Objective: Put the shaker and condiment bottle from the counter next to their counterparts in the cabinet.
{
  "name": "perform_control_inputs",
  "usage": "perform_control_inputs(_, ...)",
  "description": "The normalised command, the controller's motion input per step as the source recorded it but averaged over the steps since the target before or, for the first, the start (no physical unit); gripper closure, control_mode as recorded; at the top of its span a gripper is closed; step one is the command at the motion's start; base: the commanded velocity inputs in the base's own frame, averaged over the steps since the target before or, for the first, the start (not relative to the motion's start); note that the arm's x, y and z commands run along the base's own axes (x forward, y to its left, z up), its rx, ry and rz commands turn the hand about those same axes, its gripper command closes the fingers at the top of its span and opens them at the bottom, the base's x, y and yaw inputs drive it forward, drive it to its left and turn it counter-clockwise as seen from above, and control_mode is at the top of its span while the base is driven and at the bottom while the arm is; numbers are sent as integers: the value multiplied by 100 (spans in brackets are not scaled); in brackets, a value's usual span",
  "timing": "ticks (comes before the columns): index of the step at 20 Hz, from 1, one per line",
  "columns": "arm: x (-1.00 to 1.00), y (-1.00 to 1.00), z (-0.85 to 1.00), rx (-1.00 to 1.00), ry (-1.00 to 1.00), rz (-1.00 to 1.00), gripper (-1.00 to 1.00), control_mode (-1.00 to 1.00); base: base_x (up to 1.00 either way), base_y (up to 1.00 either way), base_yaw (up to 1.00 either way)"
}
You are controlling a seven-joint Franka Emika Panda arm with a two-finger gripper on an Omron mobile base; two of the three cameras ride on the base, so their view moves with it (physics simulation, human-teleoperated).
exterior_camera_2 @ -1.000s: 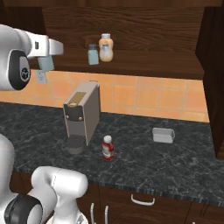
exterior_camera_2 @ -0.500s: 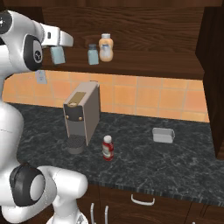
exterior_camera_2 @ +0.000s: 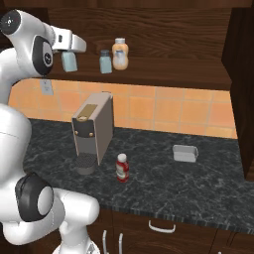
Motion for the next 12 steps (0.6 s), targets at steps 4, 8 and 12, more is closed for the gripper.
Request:
perform_control_inputs(4, 12, 0, -21, 0, 0, 0, 100, -100, 0, 0, 0)
perform_control_inputs(8, 32, -16, -7, 0, 0, 0, 100, -100, 0, 0, 0)
perform_control_inputs(12, 28, -21, -1, 0, 0, 0, 100, -100, 0, 0, 0)
